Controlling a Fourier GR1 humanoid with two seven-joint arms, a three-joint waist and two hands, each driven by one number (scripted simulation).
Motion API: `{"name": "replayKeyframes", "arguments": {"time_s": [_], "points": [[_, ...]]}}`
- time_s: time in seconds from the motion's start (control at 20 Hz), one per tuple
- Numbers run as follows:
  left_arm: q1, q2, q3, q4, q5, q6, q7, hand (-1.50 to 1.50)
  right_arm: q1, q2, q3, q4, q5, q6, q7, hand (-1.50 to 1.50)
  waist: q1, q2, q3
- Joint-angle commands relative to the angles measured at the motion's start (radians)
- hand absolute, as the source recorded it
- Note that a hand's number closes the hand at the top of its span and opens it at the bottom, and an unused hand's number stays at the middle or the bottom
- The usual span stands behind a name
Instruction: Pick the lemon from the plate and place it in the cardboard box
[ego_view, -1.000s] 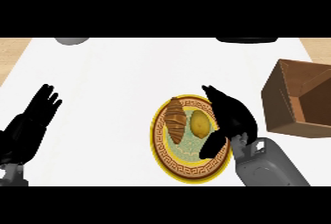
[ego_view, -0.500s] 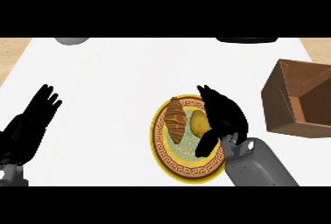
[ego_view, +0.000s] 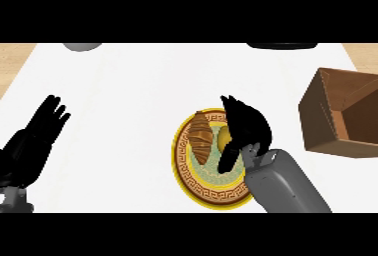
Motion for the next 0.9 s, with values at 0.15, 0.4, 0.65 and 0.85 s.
{"name": "replayKeyframes", "arguments": {"time_s": [0.15,0.4,0.65,0.85], "points": [[-0.039,0.002,0.045,0.028,-0.002,-0.025,0.039,0.0,-0.025,0.042,-0.024,0.055,0.054,0.059,0.082,-1.5,-0.002,0.0,0.0],[-0.04,0.03,0.097,0.037,0.023,-0.092,0.029,0.0,0.014,0.071,0.012,0.073,0.089,0.027,0.076,-1.5,0.0,0.0,0.0],[0.012,-0.02,0.092,0.028,-0.017,-0.091,-0.01,0.0,-0.021,0.071,-0.013,0.13,0.067,0.042,0.075,-1.5,0.003,0.0,0.0],[0.033,-0.077,0.052,-0.01,-0.071,-0.06,-0.005,0.0,-0.023,0.072,-0.029,0.149,0.075,0.059,0.054,-1.5,0.002,0.0,0.0]]}}
